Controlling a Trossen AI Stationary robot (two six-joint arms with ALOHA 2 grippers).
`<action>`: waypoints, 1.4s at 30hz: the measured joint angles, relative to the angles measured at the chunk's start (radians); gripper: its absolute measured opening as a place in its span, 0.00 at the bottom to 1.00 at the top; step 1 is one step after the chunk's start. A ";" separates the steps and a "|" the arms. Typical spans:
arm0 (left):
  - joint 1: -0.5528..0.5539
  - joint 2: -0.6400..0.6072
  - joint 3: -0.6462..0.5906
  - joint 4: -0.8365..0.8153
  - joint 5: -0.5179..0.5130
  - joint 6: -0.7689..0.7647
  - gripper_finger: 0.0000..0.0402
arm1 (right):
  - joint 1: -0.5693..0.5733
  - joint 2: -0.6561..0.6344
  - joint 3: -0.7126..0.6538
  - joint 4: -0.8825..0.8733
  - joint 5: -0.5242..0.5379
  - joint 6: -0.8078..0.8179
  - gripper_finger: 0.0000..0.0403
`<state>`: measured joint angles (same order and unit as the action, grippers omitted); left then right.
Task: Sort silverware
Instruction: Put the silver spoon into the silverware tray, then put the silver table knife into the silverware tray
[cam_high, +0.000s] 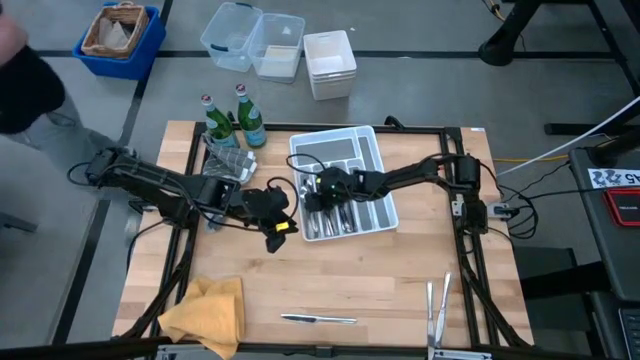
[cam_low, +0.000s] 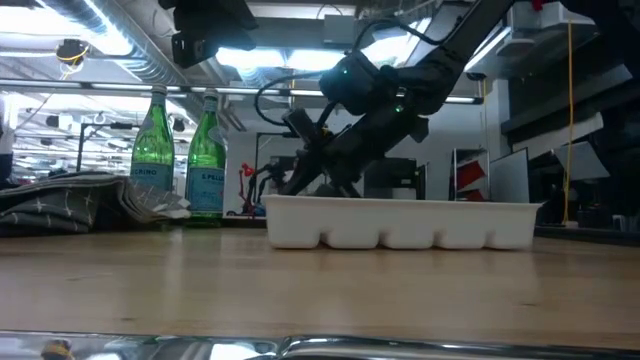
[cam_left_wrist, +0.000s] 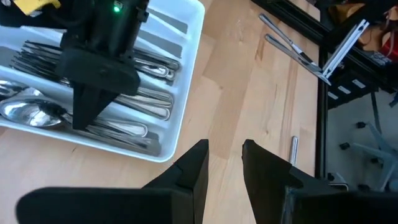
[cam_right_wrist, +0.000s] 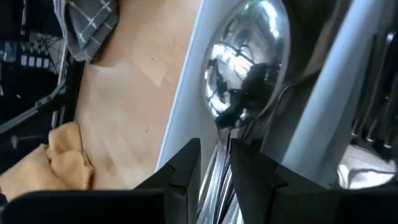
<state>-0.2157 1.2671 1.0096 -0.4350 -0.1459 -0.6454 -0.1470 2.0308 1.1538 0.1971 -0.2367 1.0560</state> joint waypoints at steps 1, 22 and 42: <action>0.000 0.000 0.000 0.000 0.000 -0.008 0.21 | 0.000 -0.005 0.000 -0.008 0.007 0.014 0.22; -0.077 0.039 -0.001 0.176 -0.001 -0.261 0.21 | 0.028 -0.253 -0.002 -0.267 0.046 -0.302 0.22; -0.316 0.503 -0.001 1.023 0.004 -0.157 0.21 | 0.312 -0.567 -0.001 -0.808 0.252 -0.315 0.22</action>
<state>-0.5312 1.7697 1.0088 0.5884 -0.1420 -0.8027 0.1652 1.4635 1.1526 -0.6109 0.0154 0.7407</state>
